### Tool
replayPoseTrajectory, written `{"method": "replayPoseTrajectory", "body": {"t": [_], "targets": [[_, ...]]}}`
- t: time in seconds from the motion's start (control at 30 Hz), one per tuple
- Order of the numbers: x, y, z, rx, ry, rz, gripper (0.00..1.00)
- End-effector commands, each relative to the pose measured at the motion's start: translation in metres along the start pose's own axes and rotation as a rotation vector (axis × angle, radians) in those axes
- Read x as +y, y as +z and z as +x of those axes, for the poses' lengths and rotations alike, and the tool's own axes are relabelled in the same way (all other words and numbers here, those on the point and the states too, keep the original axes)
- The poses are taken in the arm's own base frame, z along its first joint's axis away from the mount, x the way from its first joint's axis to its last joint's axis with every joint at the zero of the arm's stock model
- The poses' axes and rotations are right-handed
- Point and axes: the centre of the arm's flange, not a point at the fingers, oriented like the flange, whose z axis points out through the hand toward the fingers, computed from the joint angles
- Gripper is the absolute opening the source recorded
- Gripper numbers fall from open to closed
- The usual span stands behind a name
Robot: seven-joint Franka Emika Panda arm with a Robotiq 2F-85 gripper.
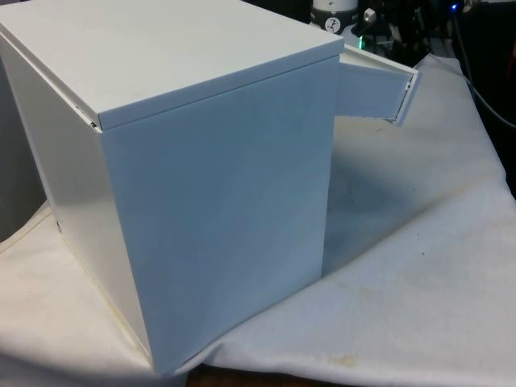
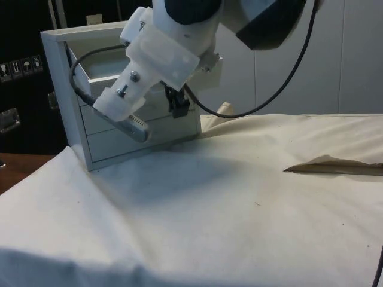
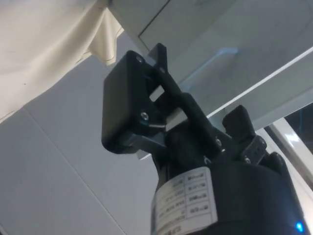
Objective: Open the drawer, then close it.
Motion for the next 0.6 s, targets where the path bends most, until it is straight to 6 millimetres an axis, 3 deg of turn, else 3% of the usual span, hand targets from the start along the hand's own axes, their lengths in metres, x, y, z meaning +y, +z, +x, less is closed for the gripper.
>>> {"method": "replayPoseTrajectory", "body": {"t": [0.0, 0.13, 0.3, 0.4, 0.47, 0.5, 0.57], "targets": [[-0.0002, 0.0001, -0.0002, 0.014, 0.004, -0.007, 1.00], [-0.0005, 0.0005, 0.0002, 0.018, 0.011, -0.014, 0.94], [-0.0007, 0.0010, 0.0004, 0.022, 0.019, -0.021, 0.59], [-0.0006, 0.0011, 0.0002, 0.012, 0.020, -0.020, 0.43], [-0.0011, 0.0012, 0.0005, 0.022, 0.021, -0.022, 0.38], [-0.0011, 0.0012, 0.0005, 0.022, 0.022, -0.022, 0.28], [-0.0010, 0.0012, 0.0005, 0.023, 0.021, -0.023, 0.18]]}}
